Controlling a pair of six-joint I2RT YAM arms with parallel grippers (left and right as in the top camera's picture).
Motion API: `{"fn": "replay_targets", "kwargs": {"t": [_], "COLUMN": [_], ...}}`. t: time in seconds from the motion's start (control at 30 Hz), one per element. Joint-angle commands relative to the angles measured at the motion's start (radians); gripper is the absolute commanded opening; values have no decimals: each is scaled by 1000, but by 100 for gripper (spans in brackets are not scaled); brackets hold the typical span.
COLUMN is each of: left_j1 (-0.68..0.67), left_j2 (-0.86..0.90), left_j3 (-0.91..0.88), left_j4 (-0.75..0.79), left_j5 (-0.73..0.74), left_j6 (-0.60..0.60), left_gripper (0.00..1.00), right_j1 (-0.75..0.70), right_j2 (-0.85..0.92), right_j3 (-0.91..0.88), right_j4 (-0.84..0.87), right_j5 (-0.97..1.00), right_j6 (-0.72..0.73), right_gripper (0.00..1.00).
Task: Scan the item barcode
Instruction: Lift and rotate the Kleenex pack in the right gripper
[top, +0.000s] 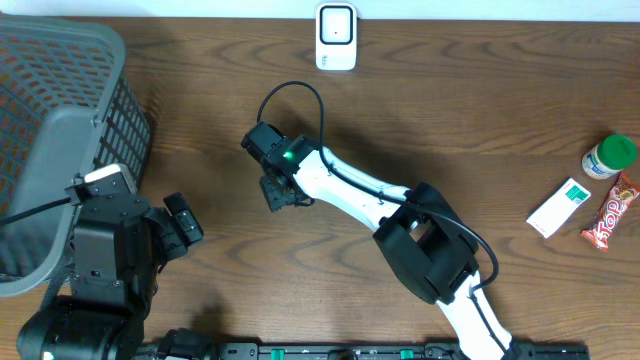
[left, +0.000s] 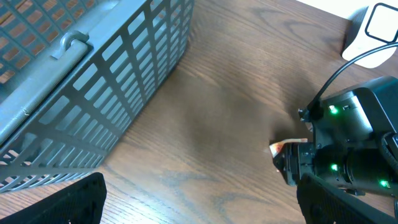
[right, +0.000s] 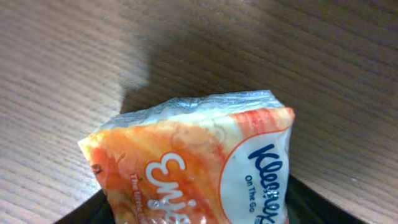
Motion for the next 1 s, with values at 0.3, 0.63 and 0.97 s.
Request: {"fn": "replay_targets", "kwargs": {"t": [0.3, 0.63, 0.97], "left_j1": [-3, -3, -3], "left_j2": [-2, -2, -2], "left_j3": [-2, -2, -2], "left_j4": [-3, -3, -3], "left_j5": [-14, -14, -13], "left_j6": [9, 8, 8], "left_gripper": [98, 98, 98], "right_j1": [-21, -32, -47], "right_j2": [27, 27, 27], "right_j3": [12, 12, 40], "right_j4": [33, 34, -93], "right_j5": [11, -78, -74], "right_j6": [-64, -146, -142], "right_gripper": [93, 69, 53]}}
